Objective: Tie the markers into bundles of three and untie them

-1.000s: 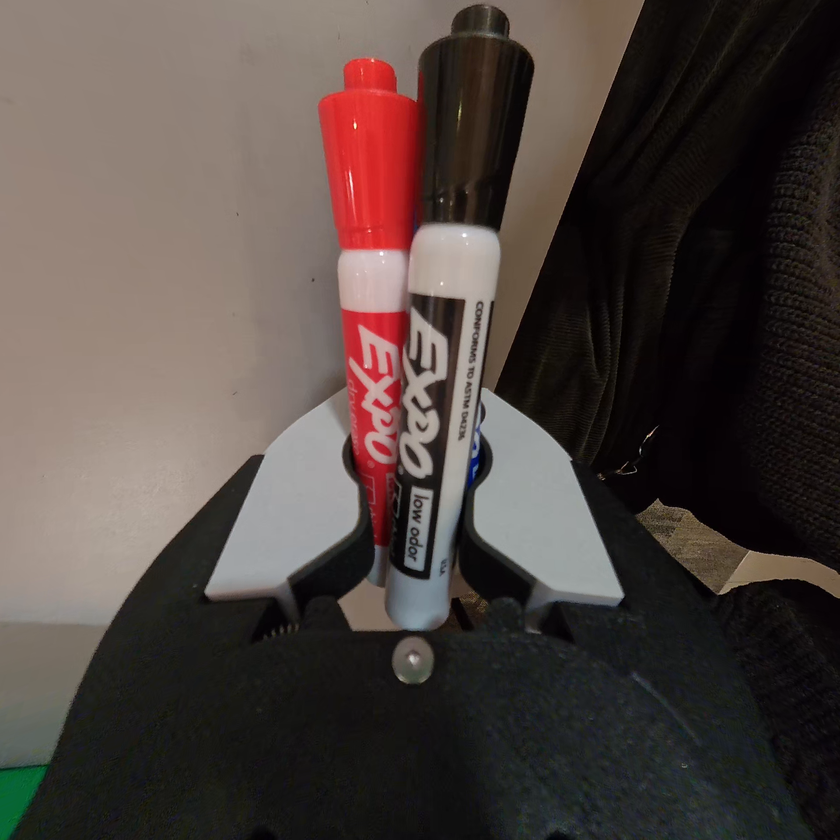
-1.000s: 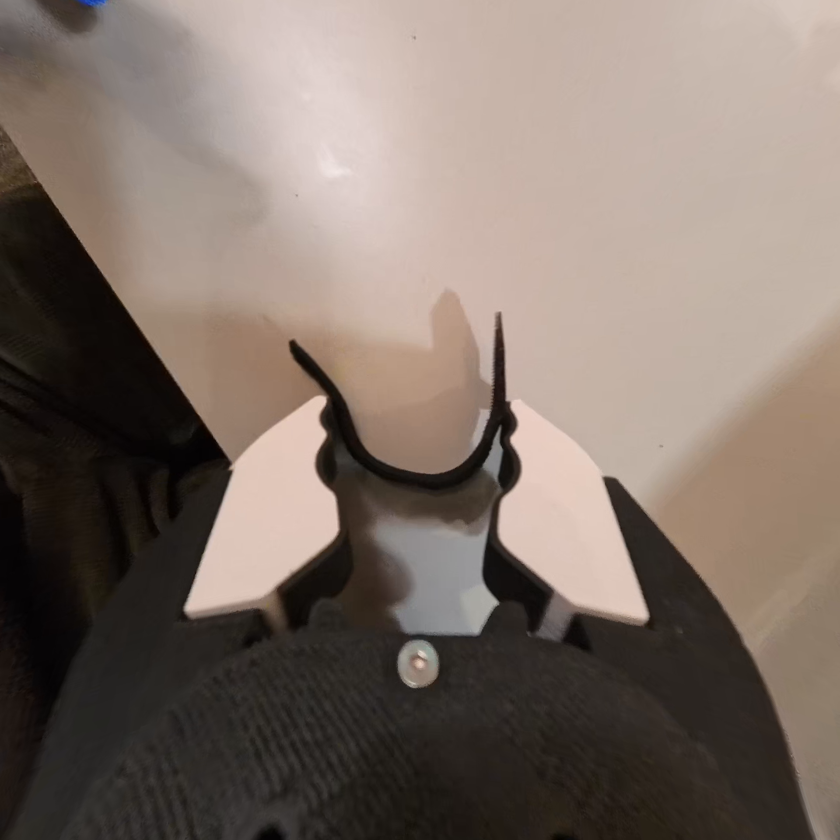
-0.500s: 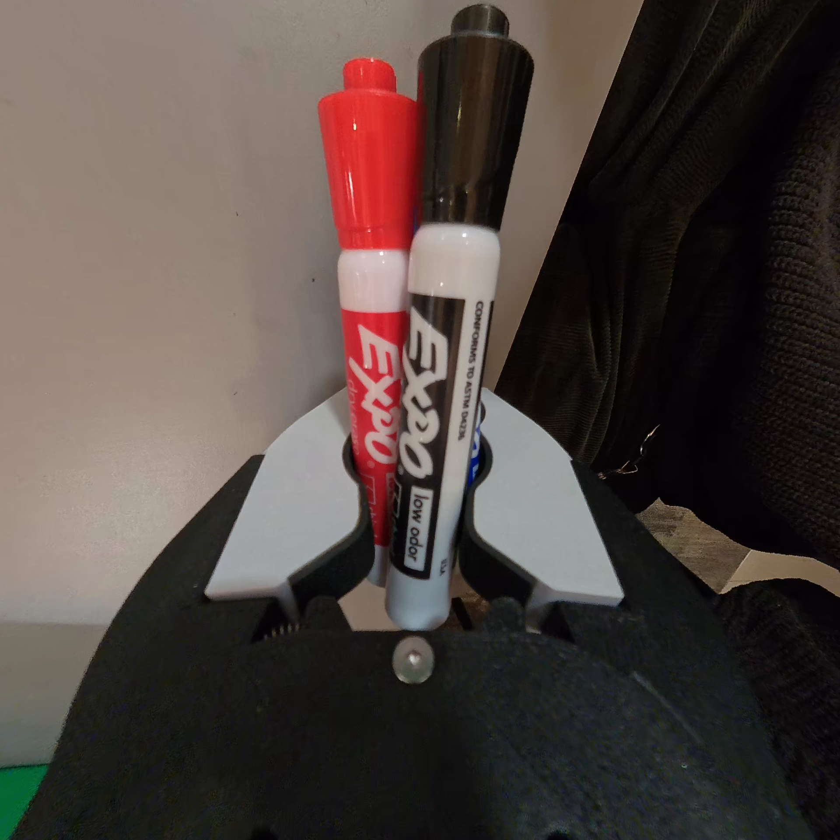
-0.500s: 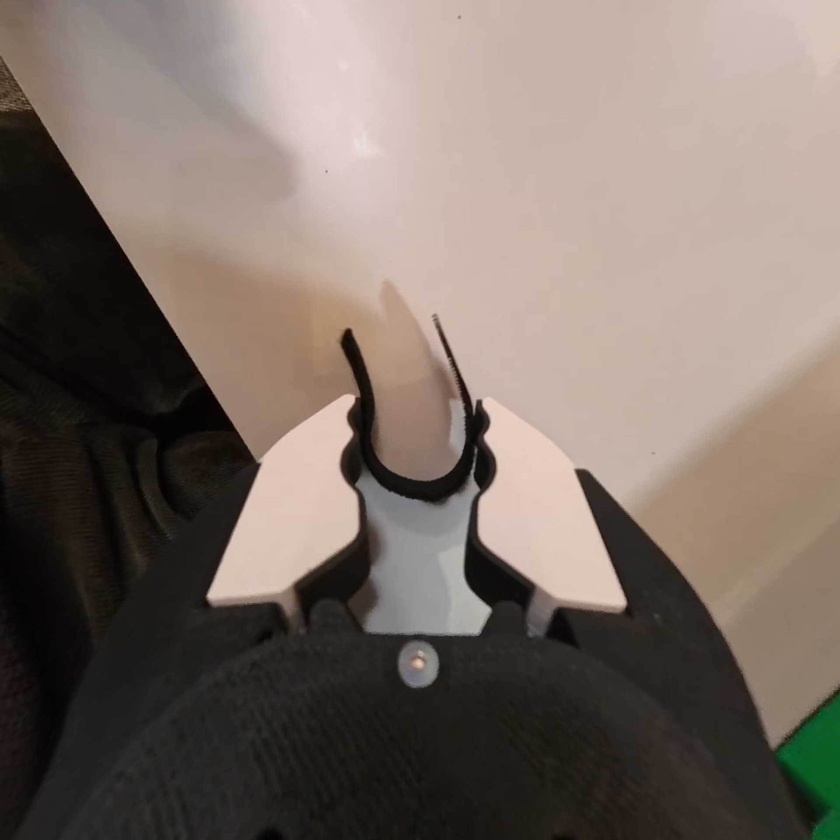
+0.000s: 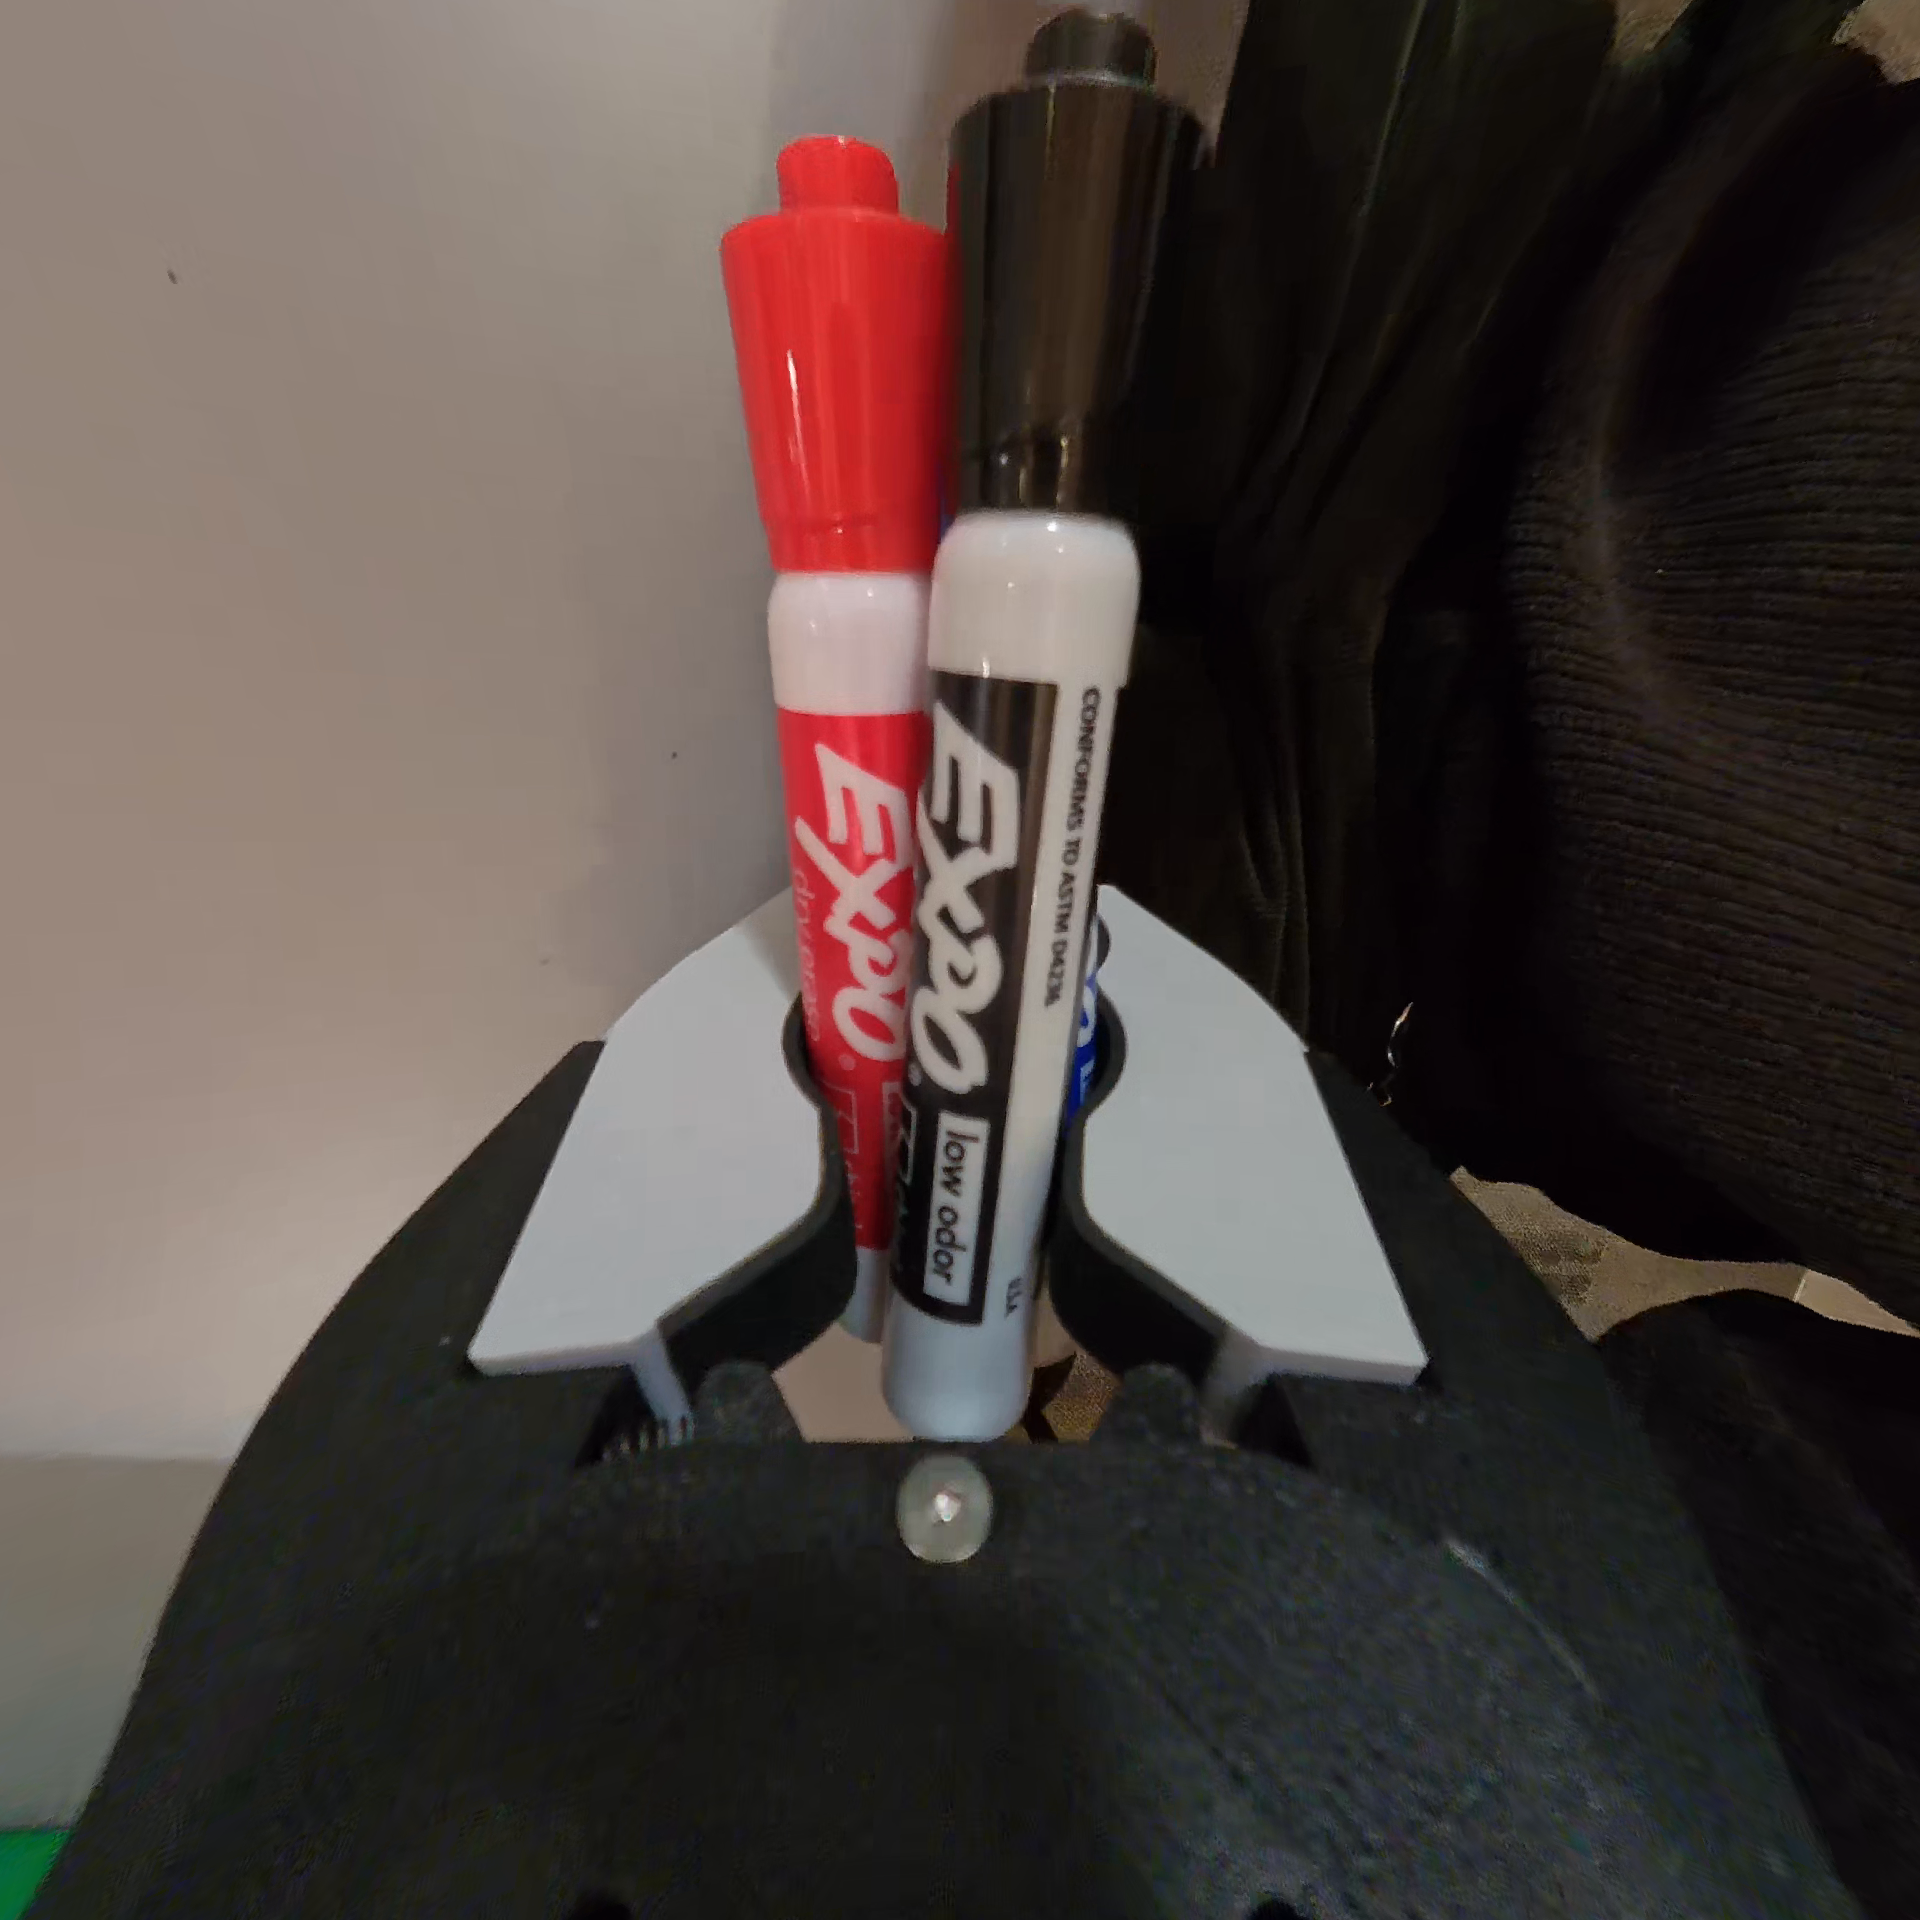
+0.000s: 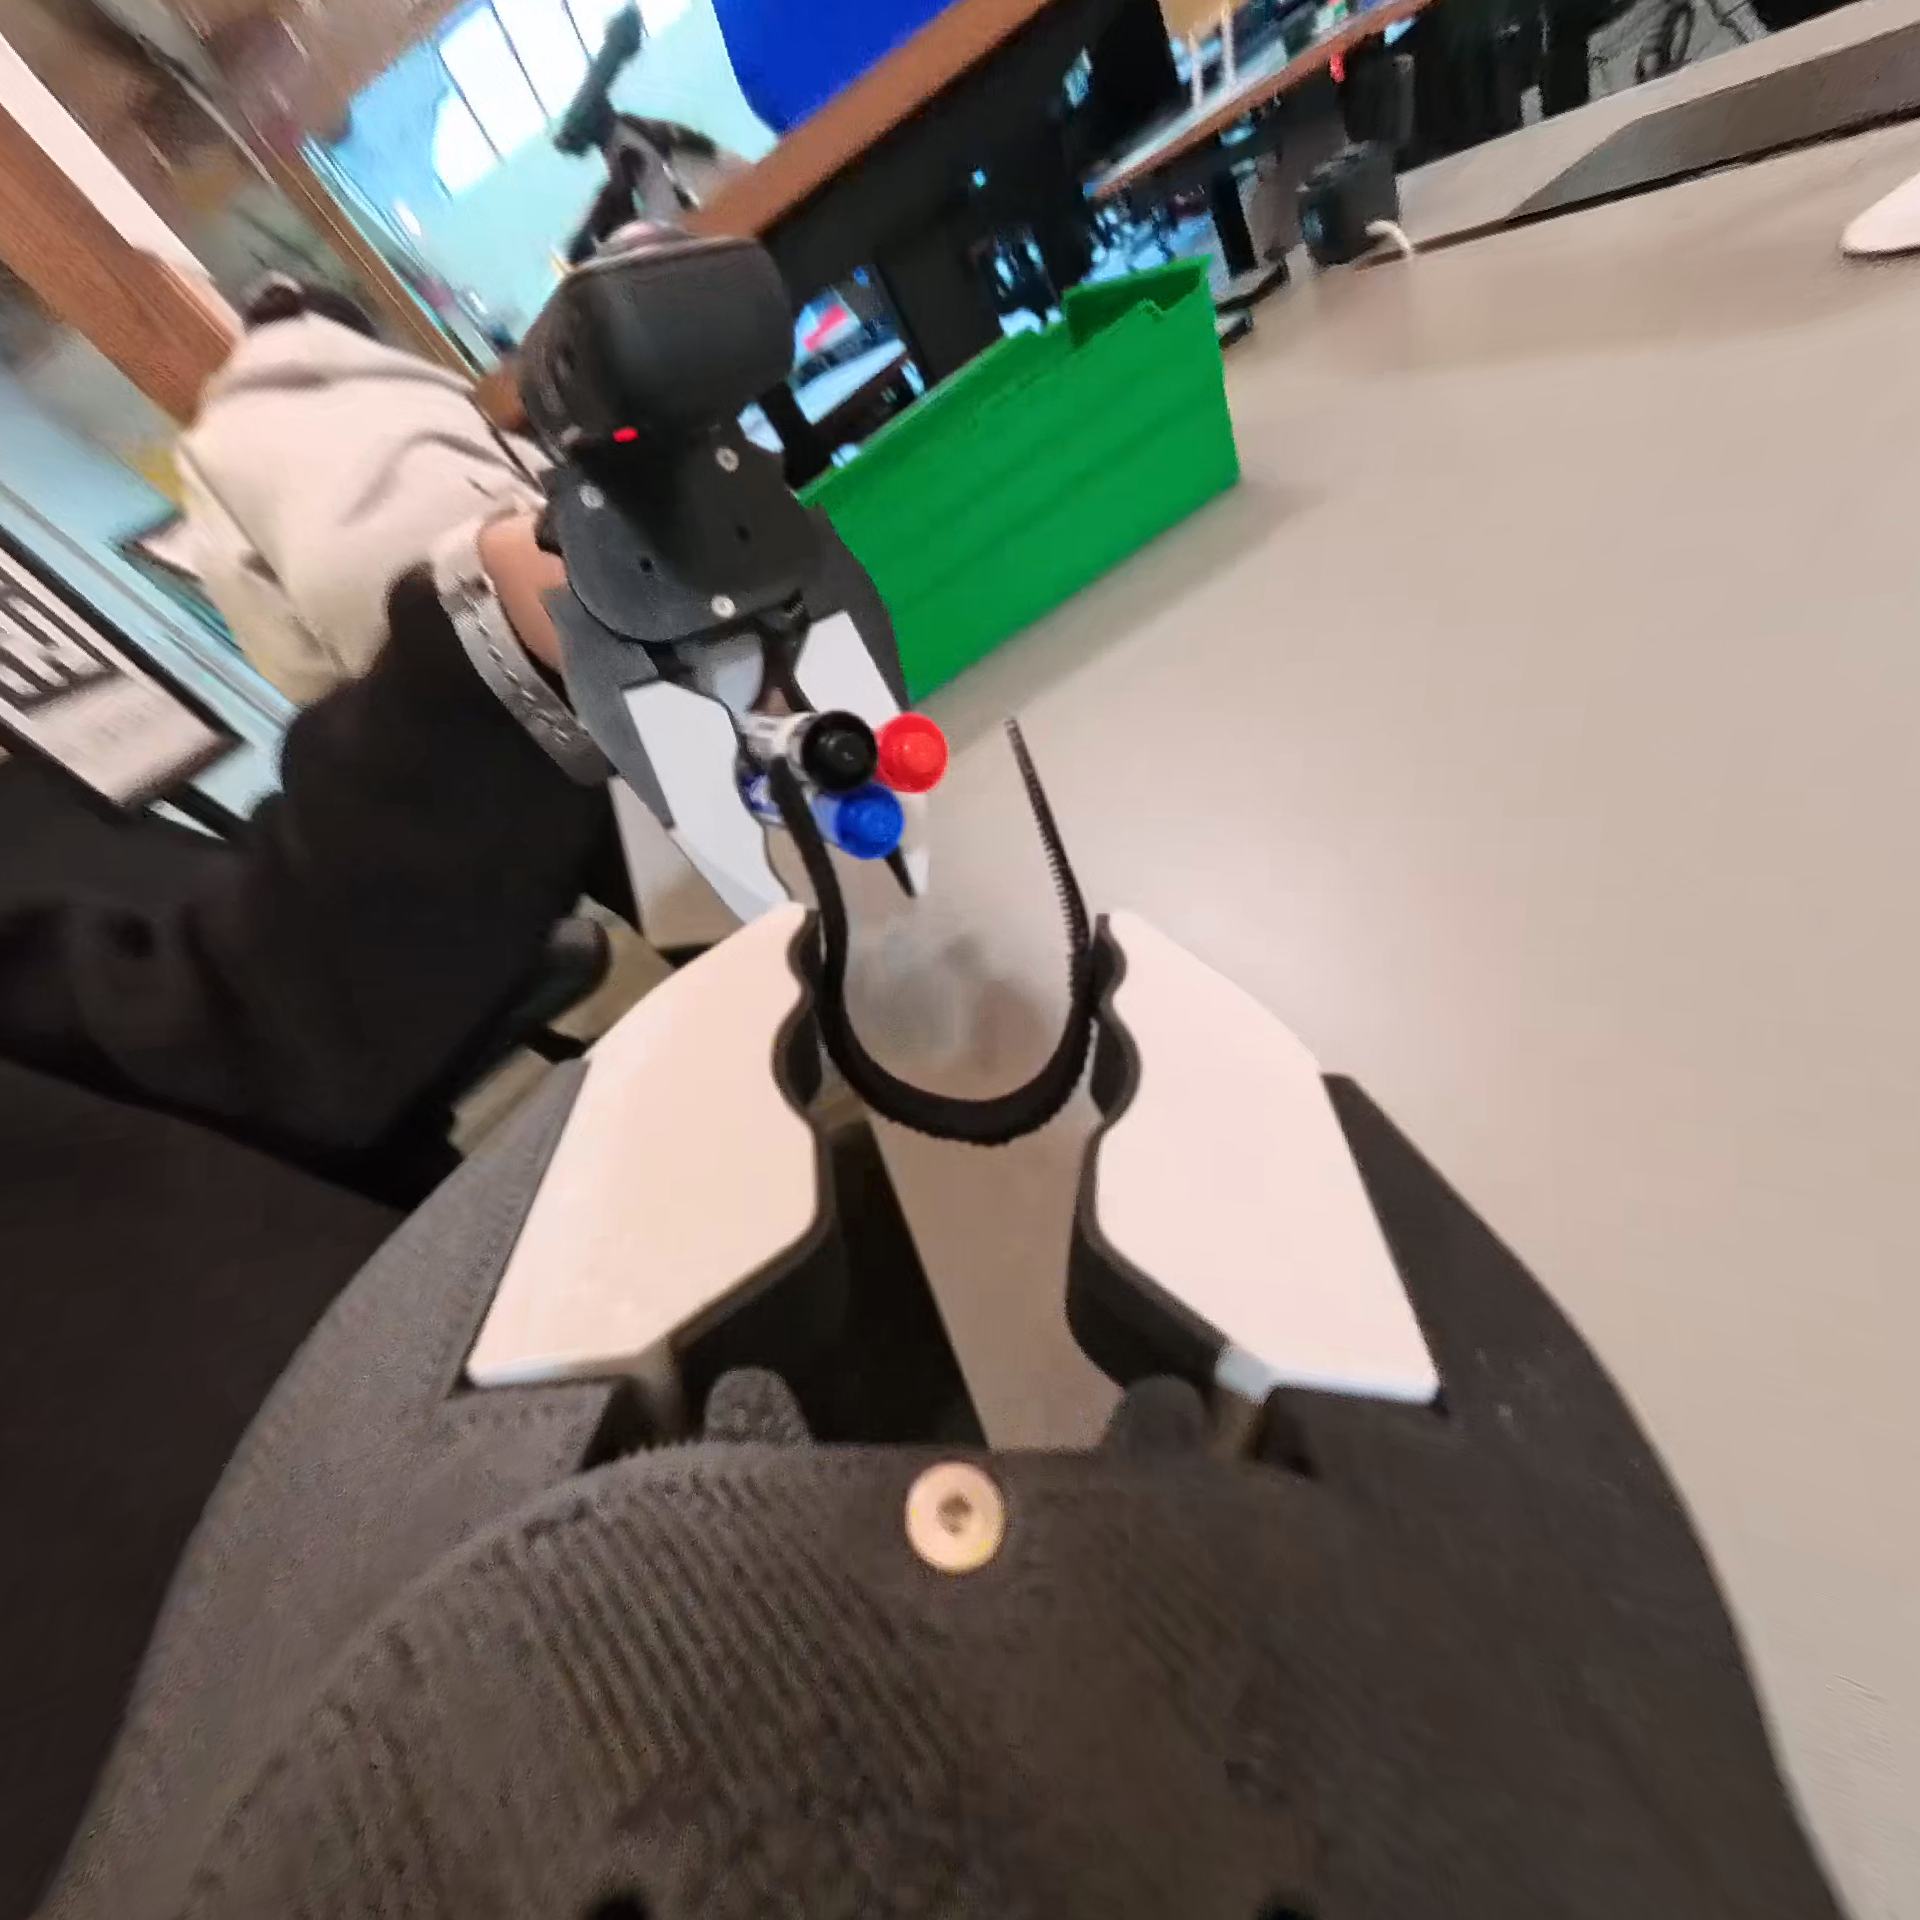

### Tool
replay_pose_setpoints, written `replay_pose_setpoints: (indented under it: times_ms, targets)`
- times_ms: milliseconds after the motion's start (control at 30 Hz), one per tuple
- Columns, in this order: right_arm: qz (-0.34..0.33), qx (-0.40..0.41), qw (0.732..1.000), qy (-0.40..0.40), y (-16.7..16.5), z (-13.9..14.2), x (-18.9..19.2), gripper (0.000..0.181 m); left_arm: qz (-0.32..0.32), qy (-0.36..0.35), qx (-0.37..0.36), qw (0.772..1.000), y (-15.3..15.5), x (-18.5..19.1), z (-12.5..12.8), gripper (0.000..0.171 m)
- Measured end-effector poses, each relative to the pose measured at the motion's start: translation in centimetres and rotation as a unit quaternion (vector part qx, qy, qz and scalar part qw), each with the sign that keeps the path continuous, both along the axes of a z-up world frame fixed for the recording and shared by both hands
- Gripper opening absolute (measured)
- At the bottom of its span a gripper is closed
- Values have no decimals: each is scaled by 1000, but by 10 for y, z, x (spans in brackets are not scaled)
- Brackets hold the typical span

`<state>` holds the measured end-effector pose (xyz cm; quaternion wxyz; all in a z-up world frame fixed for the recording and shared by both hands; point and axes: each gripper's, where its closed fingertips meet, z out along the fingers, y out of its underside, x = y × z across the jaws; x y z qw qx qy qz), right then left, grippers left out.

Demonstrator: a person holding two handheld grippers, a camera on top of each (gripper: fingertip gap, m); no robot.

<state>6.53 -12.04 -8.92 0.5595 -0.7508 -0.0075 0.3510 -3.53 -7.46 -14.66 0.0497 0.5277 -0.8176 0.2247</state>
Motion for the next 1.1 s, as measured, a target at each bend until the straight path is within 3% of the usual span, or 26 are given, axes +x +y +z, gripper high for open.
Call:
replay_pose_setpoints:
  times_ms: [167,367,667,1100]
  targets:
    - [17,25,999,44,9,-6,-40,57,-1,-1,-4,1000,-5,-1,6,45]
    - [6,31,997,64,19,-10,-60,61,-16,1,-14,1000,-14,1,5,45]
    - [34,53,995,83,21,3,-57,60,-41,19,-10,999,-28,3,-3,45]
    - [49,38,997,34,19,0,-50,51,-56,40,2,998,-37,4,-13,45]
